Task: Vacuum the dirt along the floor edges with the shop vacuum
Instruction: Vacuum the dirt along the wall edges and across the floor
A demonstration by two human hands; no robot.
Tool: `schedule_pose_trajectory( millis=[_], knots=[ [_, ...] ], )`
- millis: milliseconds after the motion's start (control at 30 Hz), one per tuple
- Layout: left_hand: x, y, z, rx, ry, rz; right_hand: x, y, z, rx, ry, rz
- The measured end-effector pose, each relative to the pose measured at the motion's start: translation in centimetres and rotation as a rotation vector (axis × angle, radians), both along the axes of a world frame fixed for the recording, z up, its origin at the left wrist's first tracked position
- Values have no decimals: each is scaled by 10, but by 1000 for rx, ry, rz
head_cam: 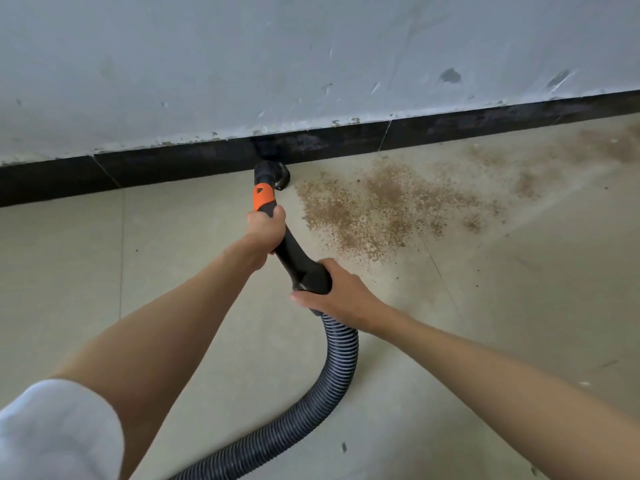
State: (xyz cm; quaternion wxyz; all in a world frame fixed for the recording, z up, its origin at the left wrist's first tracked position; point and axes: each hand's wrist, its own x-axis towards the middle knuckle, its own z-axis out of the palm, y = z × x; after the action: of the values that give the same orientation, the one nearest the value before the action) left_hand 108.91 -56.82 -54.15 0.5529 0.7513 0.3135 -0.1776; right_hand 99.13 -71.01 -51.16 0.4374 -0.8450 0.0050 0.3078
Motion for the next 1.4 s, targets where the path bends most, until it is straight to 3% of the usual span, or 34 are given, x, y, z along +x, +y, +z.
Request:
schedule_pose_trajectory(
  millis=[367, 833, 1167, 1400],
  knots=[
    [15, -46, -12, -17, -19, -29, 13, -52, -21, 49, -68, -8],
    [59, -166, -13, 3, -78, -266, 34, -138, -46, 73, -87, -292],
    [55, -115, -23, 124, -107, -227, 26, -89, -41, 139, -73, -232],
    [26, -53, -23, 82, -80, -22, 15, -44, -26, 84, -69, -49]
  ],
)
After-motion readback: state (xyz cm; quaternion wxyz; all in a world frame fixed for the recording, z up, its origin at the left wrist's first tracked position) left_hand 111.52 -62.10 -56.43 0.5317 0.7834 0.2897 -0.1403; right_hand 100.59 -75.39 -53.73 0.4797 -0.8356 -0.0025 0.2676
